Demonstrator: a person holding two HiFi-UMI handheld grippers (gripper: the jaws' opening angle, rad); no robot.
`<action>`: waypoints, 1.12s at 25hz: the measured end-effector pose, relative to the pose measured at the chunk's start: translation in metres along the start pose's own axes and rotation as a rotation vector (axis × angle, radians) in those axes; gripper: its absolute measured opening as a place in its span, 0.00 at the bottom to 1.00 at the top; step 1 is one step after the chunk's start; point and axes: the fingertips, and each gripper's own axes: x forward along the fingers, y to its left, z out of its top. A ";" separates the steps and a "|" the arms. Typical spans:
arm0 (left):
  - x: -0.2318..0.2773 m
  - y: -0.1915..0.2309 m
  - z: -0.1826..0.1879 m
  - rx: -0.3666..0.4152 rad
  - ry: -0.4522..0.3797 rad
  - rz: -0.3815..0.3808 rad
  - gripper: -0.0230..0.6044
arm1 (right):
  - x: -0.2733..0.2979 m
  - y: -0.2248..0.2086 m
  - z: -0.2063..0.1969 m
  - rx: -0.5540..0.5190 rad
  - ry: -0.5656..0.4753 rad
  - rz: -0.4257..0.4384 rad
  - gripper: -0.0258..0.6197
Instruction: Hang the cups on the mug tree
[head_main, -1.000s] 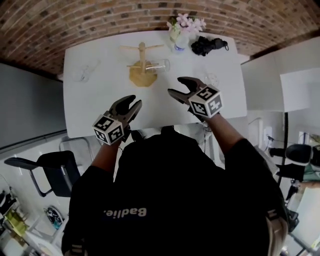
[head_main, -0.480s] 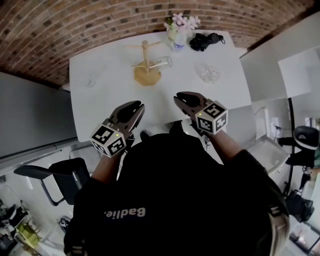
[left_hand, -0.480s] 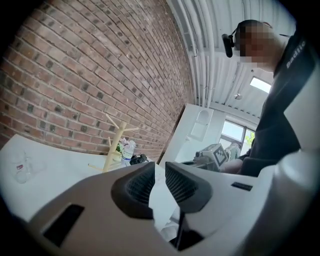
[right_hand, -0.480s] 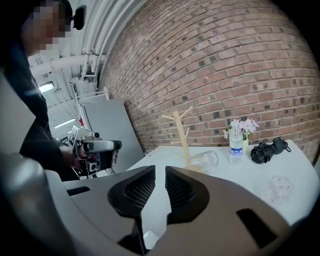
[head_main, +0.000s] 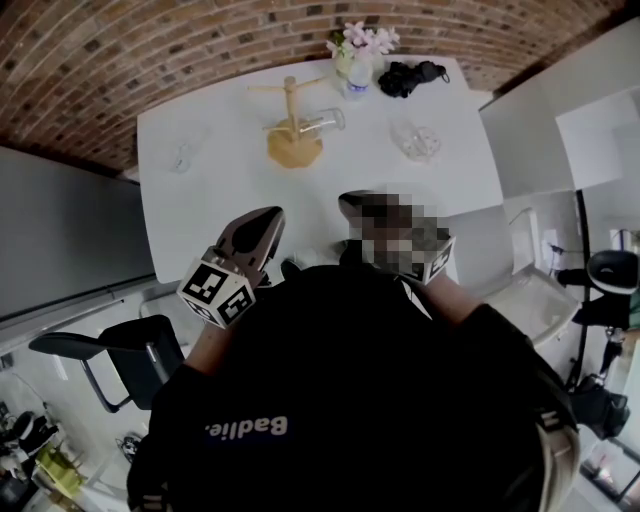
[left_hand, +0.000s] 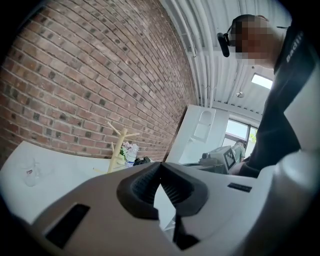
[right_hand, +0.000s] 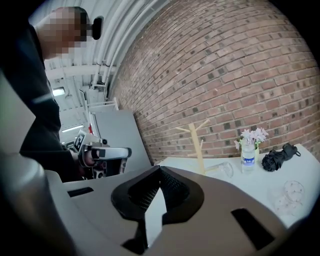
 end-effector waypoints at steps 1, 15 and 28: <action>0.000 0.000 0.000 0.004 -0.003 0.000 0.04 | 0.001 0.002 0.001 -0.003 -0.002 0.007 0.09; 0.008 0.000 0.003 0.041 -0.013 -0.015 0.04 | 0.013 0.006 0.008 -0.030 0.005 0.043 0.09; 0.019 -0.002 0.000 0.047 0.005 -0.024 0.04 | 0.012 0.002 0.007 -0.028 0.016 0.042 0.09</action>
